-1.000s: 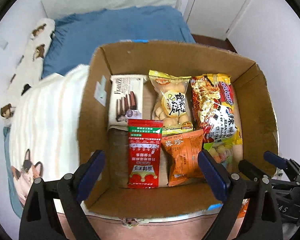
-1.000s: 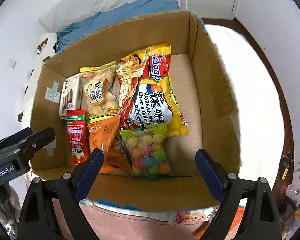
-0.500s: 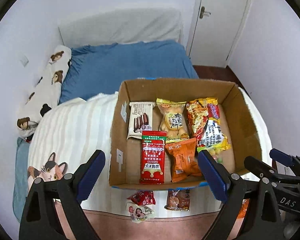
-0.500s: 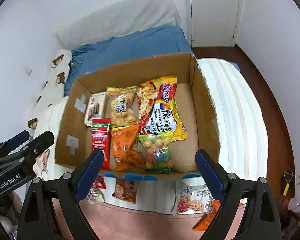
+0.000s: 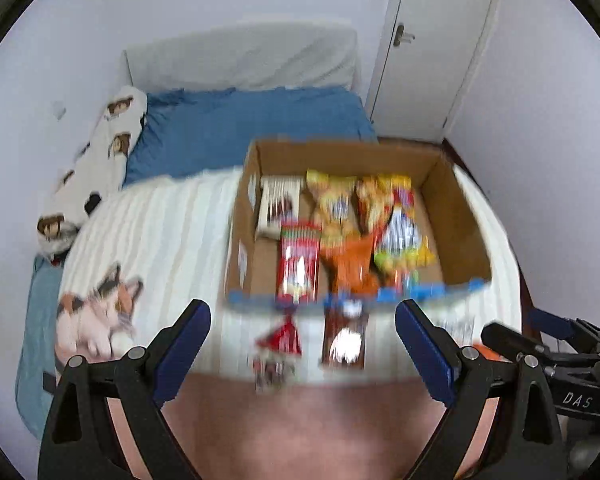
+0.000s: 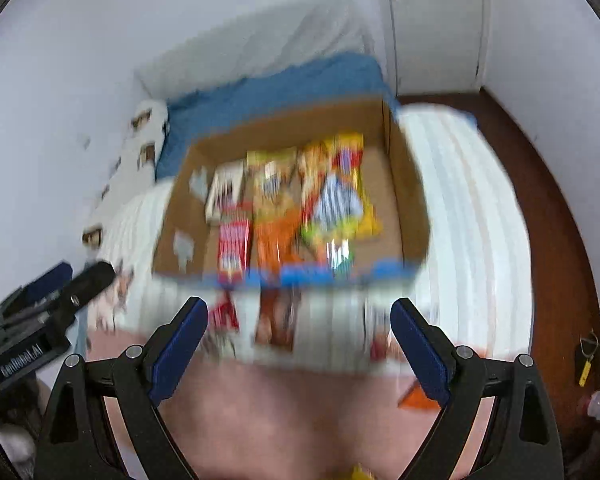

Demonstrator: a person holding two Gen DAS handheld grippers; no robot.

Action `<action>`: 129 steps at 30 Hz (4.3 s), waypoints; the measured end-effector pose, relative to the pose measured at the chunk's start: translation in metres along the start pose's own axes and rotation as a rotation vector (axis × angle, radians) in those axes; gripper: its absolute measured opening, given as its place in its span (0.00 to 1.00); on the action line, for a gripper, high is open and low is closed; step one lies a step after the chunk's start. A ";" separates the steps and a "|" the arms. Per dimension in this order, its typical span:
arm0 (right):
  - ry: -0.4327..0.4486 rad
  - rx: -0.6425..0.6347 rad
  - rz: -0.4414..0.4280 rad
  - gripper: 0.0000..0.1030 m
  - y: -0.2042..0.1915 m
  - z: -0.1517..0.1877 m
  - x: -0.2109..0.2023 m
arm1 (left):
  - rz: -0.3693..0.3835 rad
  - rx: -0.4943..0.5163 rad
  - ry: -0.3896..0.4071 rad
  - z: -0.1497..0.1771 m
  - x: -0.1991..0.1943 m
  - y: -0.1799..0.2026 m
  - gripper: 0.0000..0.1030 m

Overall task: Organize snacks
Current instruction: 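Lift both tools away from the box toward remaining snacks, then grasp the brown cookie pack with left tool while right tool grasps orange bag, then carry both packets into the box and open both tools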

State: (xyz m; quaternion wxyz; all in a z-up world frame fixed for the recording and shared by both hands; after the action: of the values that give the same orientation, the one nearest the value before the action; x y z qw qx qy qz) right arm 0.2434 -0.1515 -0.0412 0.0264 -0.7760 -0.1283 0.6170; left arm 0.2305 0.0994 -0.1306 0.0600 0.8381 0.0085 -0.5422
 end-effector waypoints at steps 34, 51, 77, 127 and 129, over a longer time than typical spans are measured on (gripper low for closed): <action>-0.732 0.516 -0.199 0.96 0.097 0.251 0.166 | -0.022 -0.072 -0.438 0.163 0.117 -0.031 0.92; -0.677 0.517 -0.272 0.11 0.086 0.254 0.161 | 0.019 -0.098 -0.407 0.169 0.096 -0.035 0.92; -0.211 0.458 0.076 0.74 0.218 0.077 0.089 | -0.027 0.039 -0.376 0.059 0.167 0.048 0.92; -0.332 0.326 0.075 0.64 0.186 0.153 0.116 | 0.019 0.040 -0.490 0.092 0.225 0.036 0.57; -0.325 0.291 0.099 0.52 0.177 0.153 0.117 | 0.011 0.049 -0.492 0.087 0.218 0.038 0.54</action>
State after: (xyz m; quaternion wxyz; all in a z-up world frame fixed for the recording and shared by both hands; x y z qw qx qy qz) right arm 0.1498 -0.3134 -0.2241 0.0866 -0.6598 -0.0021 0.7464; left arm 0.2450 0.0414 -0.3610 0.0426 0.6822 -0.0240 -0.7295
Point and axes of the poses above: each gripper's, at about its wrist camera, not at the fingertips, and x roughly the way its jaws point, y to its right, z to its underside, the point moved 1 cm from there along x, roughly the way its jaws point, and after that the axes turned 6 degrees about -y, right-handed, at the moved point
